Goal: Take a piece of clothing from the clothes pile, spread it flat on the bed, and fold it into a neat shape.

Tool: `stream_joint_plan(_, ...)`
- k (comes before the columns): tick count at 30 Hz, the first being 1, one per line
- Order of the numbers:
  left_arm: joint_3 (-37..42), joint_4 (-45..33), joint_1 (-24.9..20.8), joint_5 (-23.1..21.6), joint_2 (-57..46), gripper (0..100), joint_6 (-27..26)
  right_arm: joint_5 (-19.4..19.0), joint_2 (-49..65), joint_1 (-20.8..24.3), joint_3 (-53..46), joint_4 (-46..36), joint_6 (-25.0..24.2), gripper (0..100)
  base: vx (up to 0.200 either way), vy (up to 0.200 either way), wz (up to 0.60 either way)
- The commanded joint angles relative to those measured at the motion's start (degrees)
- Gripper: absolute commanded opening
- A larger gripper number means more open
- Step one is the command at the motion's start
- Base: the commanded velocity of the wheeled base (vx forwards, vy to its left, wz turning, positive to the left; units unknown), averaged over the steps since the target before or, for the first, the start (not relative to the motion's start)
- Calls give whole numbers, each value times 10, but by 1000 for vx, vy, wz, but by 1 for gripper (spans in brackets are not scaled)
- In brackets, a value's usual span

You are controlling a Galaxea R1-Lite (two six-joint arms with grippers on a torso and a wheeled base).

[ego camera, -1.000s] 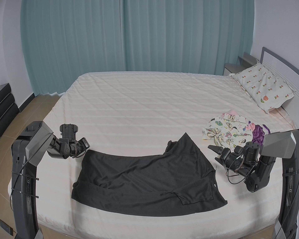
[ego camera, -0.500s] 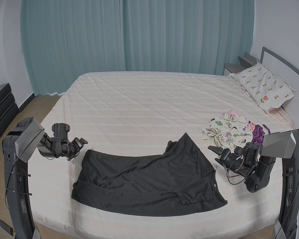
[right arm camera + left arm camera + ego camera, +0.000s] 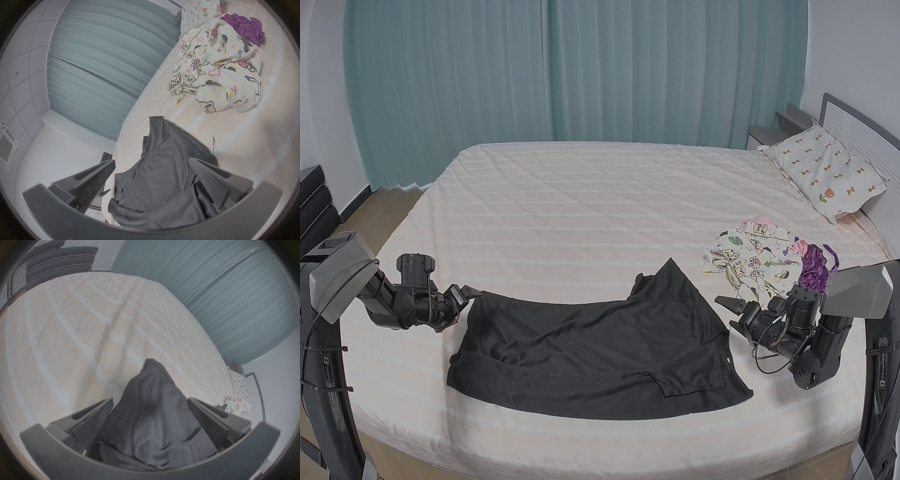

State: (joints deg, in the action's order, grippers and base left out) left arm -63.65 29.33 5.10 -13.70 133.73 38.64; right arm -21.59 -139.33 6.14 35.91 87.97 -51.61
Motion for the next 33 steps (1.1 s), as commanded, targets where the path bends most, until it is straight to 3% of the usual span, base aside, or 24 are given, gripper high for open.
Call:
stream_joint_plan(1, -49, -2, -4, 17, 31, 100, 14, 1, -1, 2, -1, 0, 0, 100, 0, 0, 0)
stream_joint_plan(5, -50, 2, -4, 19, 29, 100, 61, 1, -1, 2, -1, -1, 0, 100, 0, 0, 0)
stream_joint_plan(8, -46, -2, -4, 19, 27, 100, 66, 0, -2, 3, -1, -1, 0, 100, 0, 0, 0)
stream_joint_plan(11, -43, -2, -4, 17, 24, 100, 67, 1, -6, 7, -1, 0, 1, 100, 0, 0, 0)
stream_joint_plan(26, -31, 0, -5, 15, 28, 100, 66, 3, -10, 9, 4, -2, 7, 100, 200, 0, 0)
stream_joint_plan(33, -23, 4, -16, 15, 29, 100, 62, 4, -10, 13, 5, -3, 12, 100, 0, 0, 0)
